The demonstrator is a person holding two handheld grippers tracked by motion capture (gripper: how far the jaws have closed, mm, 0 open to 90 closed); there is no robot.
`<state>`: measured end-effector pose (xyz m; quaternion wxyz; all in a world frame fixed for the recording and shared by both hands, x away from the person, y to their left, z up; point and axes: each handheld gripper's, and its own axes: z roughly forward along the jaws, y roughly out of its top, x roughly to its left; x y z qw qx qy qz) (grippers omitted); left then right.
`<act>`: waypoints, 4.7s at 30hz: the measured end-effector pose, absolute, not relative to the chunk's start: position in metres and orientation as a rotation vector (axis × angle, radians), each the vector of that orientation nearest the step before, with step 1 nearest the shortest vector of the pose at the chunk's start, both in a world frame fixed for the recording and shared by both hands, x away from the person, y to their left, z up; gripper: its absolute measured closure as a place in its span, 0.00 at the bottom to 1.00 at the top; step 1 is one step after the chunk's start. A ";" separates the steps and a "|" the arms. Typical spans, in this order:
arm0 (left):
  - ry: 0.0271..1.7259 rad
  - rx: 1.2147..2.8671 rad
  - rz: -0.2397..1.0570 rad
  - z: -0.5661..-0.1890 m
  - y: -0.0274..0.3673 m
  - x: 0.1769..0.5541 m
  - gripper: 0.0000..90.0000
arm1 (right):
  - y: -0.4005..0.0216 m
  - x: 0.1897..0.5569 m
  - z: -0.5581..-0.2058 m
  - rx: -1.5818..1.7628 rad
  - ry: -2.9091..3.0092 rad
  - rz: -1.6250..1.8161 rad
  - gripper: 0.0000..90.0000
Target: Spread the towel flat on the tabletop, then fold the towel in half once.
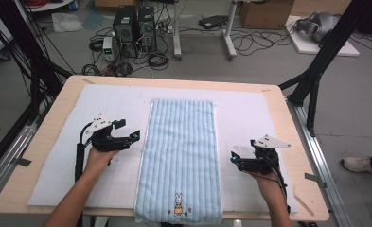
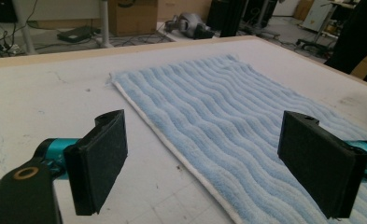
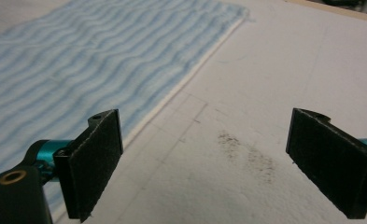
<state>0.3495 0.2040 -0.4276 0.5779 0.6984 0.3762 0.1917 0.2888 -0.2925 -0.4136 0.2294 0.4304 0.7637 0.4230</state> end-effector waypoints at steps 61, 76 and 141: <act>0.996 1.788 0.332 -0.423 0.165 0.415 0.34 | -0.292 0.298 -0.417 1.163 2.086 1.228 0.11; 1.121 1.951 0.382 -0.446 0.138 0.453 0.33 | -0.300 0.296 -0.417 1.196 2.058 1.247 0.11; 1.064 1.884 0.241 -0.445 0.145 0.447 0.96 | -0.203 0.451 -0.440 1.406 2.244 0.916 0.65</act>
